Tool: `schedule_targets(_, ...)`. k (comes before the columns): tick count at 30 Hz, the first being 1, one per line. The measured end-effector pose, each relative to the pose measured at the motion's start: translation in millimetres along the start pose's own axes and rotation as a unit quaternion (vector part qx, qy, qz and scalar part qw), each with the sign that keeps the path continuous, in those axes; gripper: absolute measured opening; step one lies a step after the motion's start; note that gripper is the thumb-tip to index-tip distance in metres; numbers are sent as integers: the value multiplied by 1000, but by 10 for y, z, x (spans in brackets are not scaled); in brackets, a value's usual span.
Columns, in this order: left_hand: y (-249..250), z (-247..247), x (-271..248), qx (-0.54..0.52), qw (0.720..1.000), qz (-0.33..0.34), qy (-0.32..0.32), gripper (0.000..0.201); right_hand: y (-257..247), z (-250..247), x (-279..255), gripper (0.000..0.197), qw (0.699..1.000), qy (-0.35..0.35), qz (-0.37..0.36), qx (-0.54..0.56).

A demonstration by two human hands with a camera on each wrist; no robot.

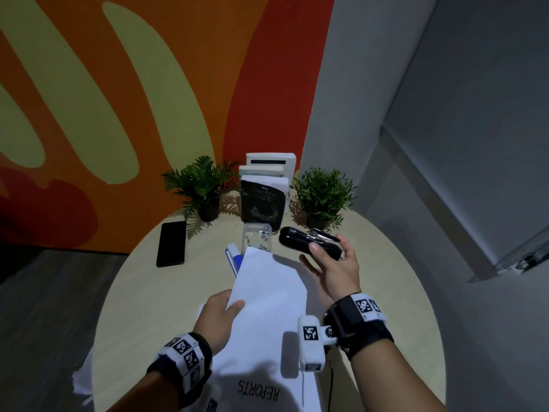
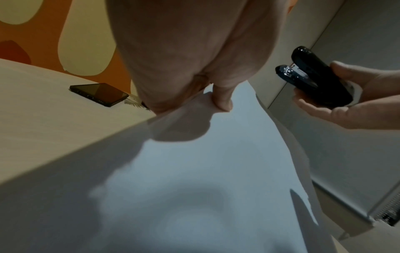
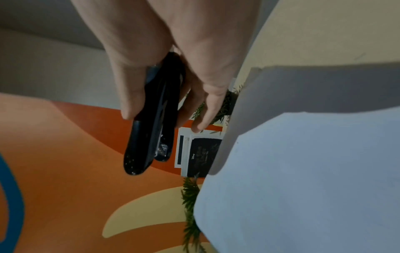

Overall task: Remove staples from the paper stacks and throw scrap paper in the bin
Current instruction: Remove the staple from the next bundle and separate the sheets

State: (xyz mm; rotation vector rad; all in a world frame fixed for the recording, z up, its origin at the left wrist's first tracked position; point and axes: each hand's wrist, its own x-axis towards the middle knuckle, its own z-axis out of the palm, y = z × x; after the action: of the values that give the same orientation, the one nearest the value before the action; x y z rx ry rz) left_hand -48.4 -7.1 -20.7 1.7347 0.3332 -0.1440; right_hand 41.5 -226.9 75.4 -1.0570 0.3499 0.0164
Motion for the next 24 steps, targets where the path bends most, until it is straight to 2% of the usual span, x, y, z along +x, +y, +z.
schedule_targets(3, 64, 18, -13, -3, 1000, 10, -4, 25, -48, 129, 36, 70, 995, -12, 31, 94)
schedule_targets(6, 103, 38, -20, -9, 1000, 20, -13, 28, -110, 276, 44, 38, 988, -6, 55, 145)
schedule_targets(8, 133, 55, -32, -3, 999, 25, -20, 29, -129, 370, 57, 26, 989, 8, 57, 137)
schedule_targets(11, 187, 87, -54, 2, 999, 33, -22, 29, -110, 510, 79, 24, 997, 42, -6, 58)
schedule_targets(13, 226, 103, -78, 3, 999, 41, -25, 27, -63, 573, 107, 37, 993, 55, -86, -57)
schedule_targets(15, 265, 118, -101, 6, 998, 52, -30, 26, -47, 621, 97, 46, 979, 37, -132, -151)
schedule_targets(18, 324, 139, -107, 21, 997, 64, -27, 26, -23, 652, 78, 43, 949, 7, -183, -259)
schedule_targets(24, 429, 200, -104, 34, 994, 96, -47, 28, 25, 789, -36, 41, 893, -13, -228, -388)
